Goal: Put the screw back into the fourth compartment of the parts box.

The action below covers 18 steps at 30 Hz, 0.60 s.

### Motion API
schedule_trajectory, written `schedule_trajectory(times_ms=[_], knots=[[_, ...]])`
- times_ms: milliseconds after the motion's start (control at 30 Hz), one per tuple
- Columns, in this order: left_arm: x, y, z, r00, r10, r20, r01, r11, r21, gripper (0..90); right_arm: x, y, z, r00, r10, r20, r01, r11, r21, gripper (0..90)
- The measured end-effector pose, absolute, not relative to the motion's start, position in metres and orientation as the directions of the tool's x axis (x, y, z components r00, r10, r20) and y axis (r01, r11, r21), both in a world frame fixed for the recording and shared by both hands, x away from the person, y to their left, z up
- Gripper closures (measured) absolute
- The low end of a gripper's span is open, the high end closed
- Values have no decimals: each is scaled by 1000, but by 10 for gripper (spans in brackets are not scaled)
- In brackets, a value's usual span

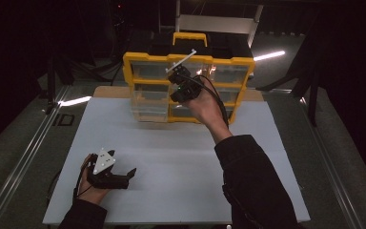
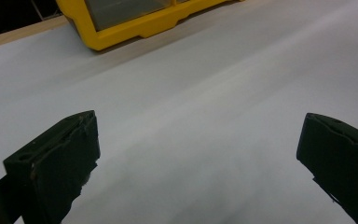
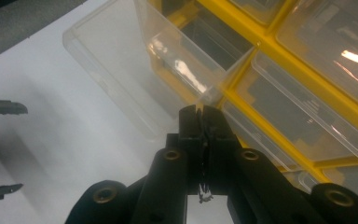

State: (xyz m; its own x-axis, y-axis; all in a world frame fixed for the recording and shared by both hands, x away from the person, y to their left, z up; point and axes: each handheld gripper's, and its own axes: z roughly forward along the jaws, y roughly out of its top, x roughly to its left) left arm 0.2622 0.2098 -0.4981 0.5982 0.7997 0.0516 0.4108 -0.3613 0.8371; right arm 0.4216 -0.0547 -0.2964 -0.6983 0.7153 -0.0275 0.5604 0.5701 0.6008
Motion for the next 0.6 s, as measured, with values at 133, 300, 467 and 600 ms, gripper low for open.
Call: schedule_trajectory(times_ms=[133,300,467,600], knots=[[262,210,-498,598,800,51,410,-360,838,0,422,-51,-295,-698,716,-24,560,566,605,877],[262,210,-498,598,800,50,410,-359,838,0,421,-46,-295,-702,711,-23,556,568,607,877],[262,210,-498,597,801,50,410,-358,839,0,420,-38,-298,-708,706,-19,554,573,604,877],[262,211,-498,597,801,49,411,-357,839,0,420,-33,-299,-715,699,-18,549,578,603,877]])
